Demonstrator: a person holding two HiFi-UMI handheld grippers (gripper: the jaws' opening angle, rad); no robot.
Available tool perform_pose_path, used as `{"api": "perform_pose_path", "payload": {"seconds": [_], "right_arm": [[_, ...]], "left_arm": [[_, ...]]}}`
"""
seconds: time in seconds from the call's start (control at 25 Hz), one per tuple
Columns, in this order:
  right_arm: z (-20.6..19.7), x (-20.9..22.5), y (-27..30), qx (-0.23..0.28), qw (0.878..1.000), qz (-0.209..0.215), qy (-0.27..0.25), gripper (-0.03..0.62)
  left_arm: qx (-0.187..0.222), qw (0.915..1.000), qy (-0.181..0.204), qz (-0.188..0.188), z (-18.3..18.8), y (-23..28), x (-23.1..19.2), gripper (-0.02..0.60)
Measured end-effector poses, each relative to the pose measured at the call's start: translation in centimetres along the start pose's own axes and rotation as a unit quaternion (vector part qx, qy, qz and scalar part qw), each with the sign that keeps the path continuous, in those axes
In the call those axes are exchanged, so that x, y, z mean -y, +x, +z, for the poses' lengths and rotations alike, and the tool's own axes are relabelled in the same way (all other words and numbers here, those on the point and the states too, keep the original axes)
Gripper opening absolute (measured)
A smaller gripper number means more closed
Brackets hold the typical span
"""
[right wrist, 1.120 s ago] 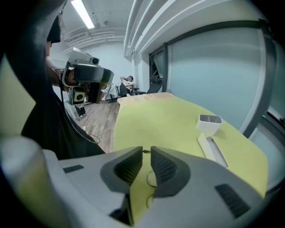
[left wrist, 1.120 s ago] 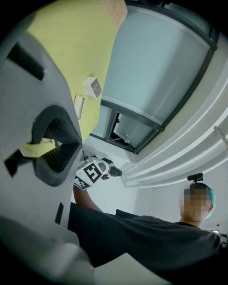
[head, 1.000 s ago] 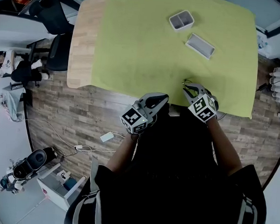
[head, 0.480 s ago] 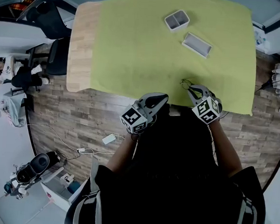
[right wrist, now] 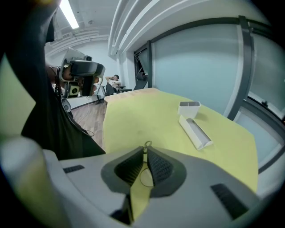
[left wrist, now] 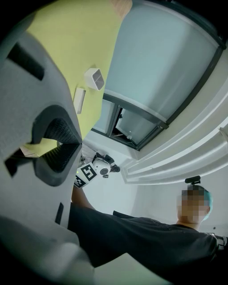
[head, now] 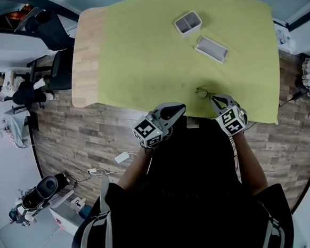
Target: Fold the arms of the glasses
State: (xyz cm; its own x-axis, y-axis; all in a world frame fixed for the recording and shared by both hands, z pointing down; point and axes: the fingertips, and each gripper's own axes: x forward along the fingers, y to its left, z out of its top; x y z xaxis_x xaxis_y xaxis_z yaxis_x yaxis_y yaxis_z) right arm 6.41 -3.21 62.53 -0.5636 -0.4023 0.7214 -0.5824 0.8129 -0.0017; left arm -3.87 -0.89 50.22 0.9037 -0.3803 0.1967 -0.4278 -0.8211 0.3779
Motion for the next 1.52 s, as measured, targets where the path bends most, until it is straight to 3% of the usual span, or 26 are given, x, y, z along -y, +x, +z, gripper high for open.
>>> {"api": "perform_pose_path", "payload": {"seconds": [0.84, 1.52], "right_arm": [[-6.6, 2.3, 1.3, -0.041, 0.997, -0.005, 0.066, 0.034], [-10.9, 1.3, 3.4, -0.100, 0.992, 0.011, 0.071, 0.034]], "left_arm": [[-0.021, 0.9998, 0.001, -0.006, -0.3, 1.3, 0.3, 0.018], [-0.033, 0.9995, -0.001, -0.001, -0.6, 0.3, 0.3, 0.018]]}}
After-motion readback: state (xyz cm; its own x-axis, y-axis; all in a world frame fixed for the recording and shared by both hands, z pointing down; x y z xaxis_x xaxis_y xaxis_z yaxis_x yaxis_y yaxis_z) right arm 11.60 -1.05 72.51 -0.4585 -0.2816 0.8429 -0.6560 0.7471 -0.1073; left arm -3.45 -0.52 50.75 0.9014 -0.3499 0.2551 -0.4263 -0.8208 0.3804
